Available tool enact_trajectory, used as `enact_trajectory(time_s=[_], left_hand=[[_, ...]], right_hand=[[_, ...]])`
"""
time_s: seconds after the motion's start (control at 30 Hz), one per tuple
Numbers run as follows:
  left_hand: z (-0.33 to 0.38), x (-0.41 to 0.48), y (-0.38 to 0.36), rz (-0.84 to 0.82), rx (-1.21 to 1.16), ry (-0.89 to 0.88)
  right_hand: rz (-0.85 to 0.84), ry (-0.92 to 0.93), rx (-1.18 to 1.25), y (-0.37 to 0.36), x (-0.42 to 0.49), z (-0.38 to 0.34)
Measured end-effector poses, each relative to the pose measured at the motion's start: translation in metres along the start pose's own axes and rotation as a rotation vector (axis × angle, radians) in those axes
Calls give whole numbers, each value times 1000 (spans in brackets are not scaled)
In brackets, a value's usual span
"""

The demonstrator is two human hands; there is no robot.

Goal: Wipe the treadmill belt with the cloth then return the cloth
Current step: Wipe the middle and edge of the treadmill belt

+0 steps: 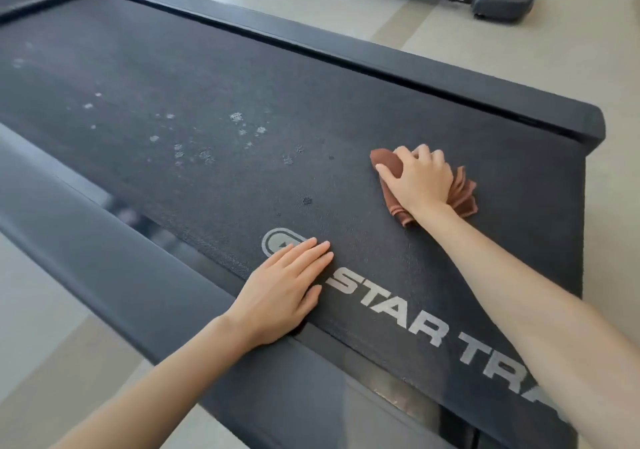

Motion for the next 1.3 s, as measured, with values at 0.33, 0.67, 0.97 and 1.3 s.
enact_trajectory(time_s=[0.33,0.67,0.97,1.3], left_hand=[[-113,-18,21,45,2,238],[-149,-11,19,71,-92,122],[-201,-23,31,113,-125,73],[-213,-34,37,93,-149,67]], right_hand=[[47,532,321,62,-171,-105],[-23,-299,-175,-12,26,-22],[71,-3,-40,18,-87,-176],[25,-44,-69,28,-93,-150]])
Point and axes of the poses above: each hand's wrist, its own x-axis towards the middle knuckle, its own y-axis out of the back of the hand, z = x × y, the point moved 7 cm from there along x, towards the middle knuckle, and after that the axes turned 7 degrees about z, right-handed, at the moved point
